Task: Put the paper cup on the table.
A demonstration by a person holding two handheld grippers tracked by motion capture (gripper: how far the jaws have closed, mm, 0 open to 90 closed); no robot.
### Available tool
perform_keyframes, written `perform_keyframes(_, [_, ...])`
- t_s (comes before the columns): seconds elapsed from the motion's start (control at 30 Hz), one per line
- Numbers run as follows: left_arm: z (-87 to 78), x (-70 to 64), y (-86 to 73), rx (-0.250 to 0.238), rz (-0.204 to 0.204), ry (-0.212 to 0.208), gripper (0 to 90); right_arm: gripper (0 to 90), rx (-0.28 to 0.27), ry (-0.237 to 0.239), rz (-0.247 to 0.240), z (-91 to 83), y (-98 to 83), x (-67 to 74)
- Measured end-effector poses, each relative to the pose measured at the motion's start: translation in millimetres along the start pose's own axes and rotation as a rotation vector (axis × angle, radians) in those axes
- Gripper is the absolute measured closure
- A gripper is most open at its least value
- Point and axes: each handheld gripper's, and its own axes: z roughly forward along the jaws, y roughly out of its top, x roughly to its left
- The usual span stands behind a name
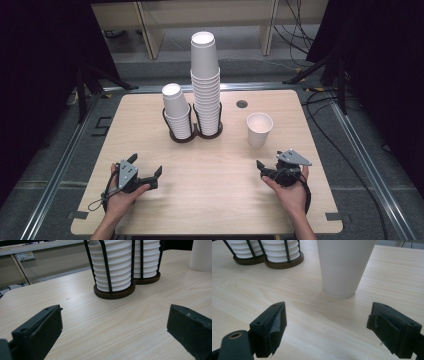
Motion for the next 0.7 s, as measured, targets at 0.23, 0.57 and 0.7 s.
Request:
perform_keyframes(0.23, [-1.7,0.4,-1.1,0.010,-0.001,0.005,0.0,15.1,-0.036,0.015,0.021,-15.9,-13.3,6.6])
perform_keyframes(0.57, [-1.3,4.8,-2.1,-0.007,-0.014,0.011,0.0,15.1,-0.093,0.017,0.023,-37.7,-29.6,14.1])
perform_keyframes(0.7, [-2.3,3.9,-1.7,0.013,-0.011,0.012,0.0,15.0,-0.126,0.023,0.020,-41.7,-31.9,16.0])
